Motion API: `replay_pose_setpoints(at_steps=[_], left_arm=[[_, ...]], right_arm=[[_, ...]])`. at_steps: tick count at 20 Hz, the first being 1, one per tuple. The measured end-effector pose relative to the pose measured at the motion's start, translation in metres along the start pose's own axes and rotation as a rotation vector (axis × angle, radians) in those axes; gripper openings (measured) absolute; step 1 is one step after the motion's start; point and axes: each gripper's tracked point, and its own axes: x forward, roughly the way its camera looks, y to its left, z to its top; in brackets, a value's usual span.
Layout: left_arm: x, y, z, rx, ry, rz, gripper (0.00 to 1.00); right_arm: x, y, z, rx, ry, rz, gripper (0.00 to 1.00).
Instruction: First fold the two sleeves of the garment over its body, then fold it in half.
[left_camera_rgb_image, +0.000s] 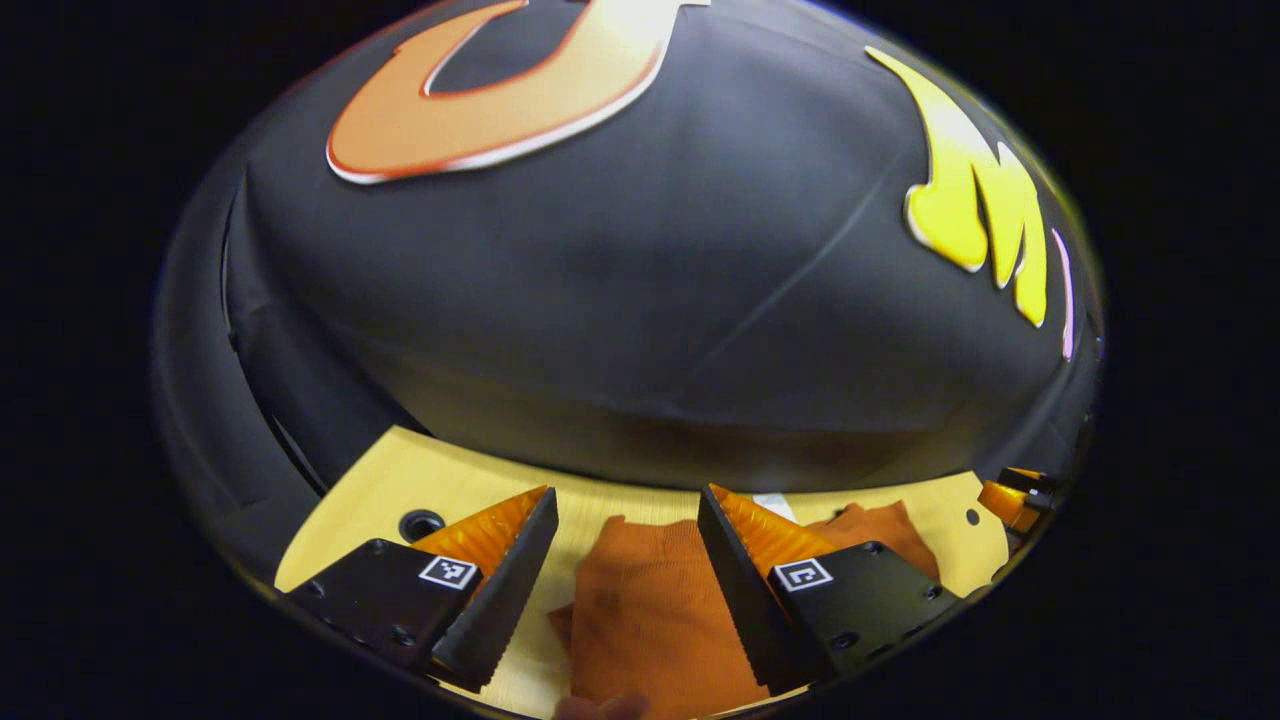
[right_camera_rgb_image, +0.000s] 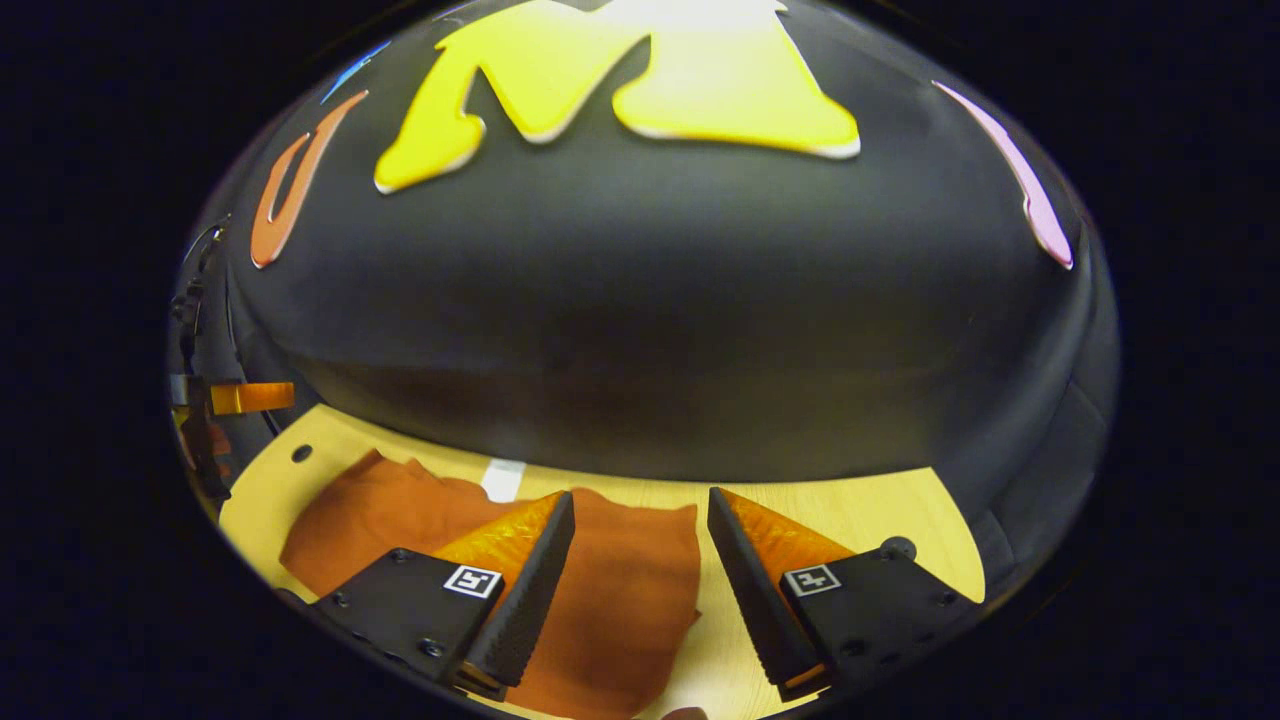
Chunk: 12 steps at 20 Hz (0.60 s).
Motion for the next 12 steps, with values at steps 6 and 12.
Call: replay_pose_setpoints(at_steps=[6,12], left_arm=[[-0.097,-0.026,0.067,0.03,-0.194,-0.037,0.92],[-0.213,-0.053,0.104,0.083,-0.361,-0.037,0.98]], right_arm=[[-0.054,-0.009,0.05,0.036,-0.19,0.002,0.93],[-0.119,-0.007,0.07,0.028,-0.381,-0.034,0.93]])
